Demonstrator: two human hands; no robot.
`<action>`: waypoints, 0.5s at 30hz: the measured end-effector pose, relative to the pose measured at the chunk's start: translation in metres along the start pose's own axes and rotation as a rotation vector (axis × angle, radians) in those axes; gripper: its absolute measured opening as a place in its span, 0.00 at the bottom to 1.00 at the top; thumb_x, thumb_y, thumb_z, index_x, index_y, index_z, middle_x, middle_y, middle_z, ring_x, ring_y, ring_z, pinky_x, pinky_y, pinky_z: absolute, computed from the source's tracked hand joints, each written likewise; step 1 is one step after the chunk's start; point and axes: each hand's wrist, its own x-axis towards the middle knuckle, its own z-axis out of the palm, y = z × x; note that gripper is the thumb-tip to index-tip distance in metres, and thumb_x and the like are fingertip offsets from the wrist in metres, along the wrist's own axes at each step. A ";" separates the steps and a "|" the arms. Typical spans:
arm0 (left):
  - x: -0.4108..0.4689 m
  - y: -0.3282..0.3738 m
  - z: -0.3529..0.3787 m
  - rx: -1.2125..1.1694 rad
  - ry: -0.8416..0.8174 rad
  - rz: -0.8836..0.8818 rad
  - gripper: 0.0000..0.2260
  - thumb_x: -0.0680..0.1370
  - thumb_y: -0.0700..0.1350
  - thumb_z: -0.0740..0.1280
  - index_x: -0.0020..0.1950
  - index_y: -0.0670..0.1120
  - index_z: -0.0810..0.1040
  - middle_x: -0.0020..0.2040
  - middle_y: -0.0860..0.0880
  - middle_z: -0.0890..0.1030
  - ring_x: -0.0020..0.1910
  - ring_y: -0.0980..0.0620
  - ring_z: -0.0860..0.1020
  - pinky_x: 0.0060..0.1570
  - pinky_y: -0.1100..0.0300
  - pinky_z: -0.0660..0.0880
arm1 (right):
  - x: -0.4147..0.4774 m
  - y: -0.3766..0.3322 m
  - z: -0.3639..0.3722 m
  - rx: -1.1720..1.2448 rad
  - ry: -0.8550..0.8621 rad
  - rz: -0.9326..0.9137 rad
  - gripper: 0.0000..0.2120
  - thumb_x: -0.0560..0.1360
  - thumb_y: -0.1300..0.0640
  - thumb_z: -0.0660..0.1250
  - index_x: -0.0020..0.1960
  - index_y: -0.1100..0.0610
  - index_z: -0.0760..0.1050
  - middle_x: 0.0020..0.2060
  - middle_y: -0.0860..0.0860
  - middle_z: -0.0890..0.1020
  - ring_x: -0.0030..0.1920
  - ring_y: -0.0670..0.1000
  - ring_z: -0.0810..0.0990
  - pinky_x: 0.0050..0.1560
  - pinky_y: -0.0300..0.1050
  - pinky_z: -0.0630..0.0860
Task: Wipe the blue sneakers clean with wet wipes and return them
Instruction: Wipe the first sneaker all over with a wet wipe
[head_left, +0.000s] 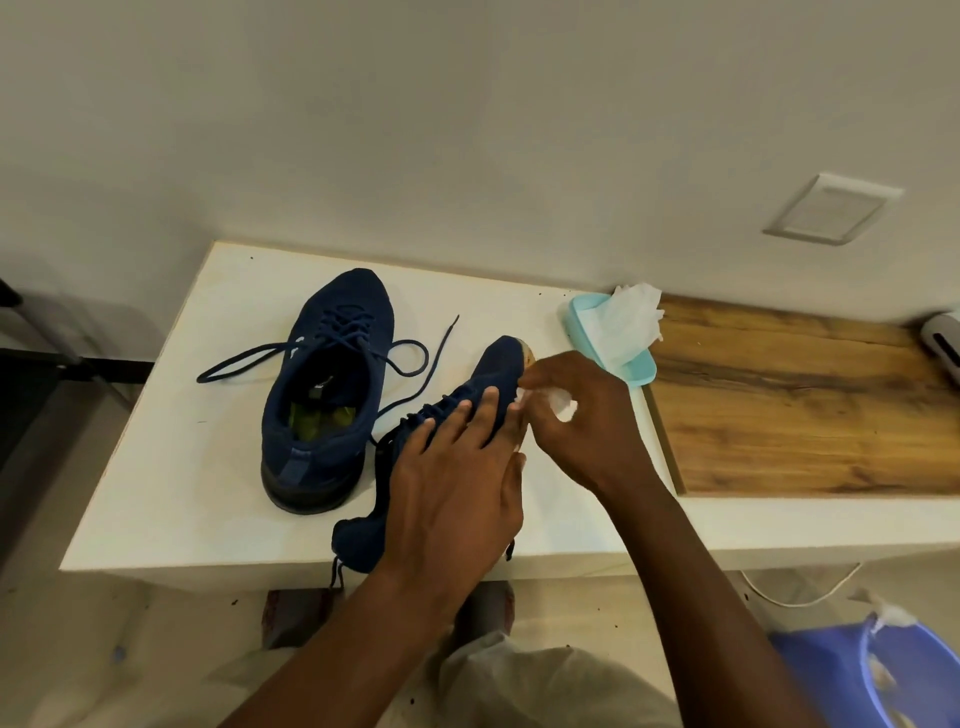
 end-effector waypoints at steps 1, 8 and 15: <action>0.001 0.001 -0.001 0.016 -0.005 0.015 0.21 0.81 0.55 0.60 0.74 0.55 0.73 0.75 0.51 0.72 0.71 0.49 0.73 0.67 0.45 0.72 | -0.002 0.003 -0.003 0.008 0.006 0.002 0.06 0.76 0.57 0.69 0.52 0.54 0.82 0.51 0.48 0.83 0.51 0.45 0.78 0.55 0.38 0.75; 0.007 0.002 -0.002 -0.027 0.024 0.043 0.21 0.73 0.54 0.74 0.65 0.55 0.79 0.64 0.52 0.80 0.60 0.49 0.79 0.58 0.48 0.73 | 0.036 0.019 0.002 0.102 0.118 0.228 0.13 0.78 0.56 0.70 0.61 0.55 0.79 0.58 0.48 0.81 0.54 0.46 0.79 0.56 0.36 0.76; 0.011 0.002 0.003 0.057 -0.110 0.090 0.30 0.80 0.58 0.55 0.82 0.57 0.53 0.83 0.50 0.56 0.81 0.49 0.56 0.77 0.43 0.54 | 0.015 0.019 -0.012 -0.035 -0.031 0.162 0.07 0.79 0.59 0.67 0.54 0.54 0.83 0.50 0.48 0.82 0.48 0.44 0.76 0.48 0.25 0.67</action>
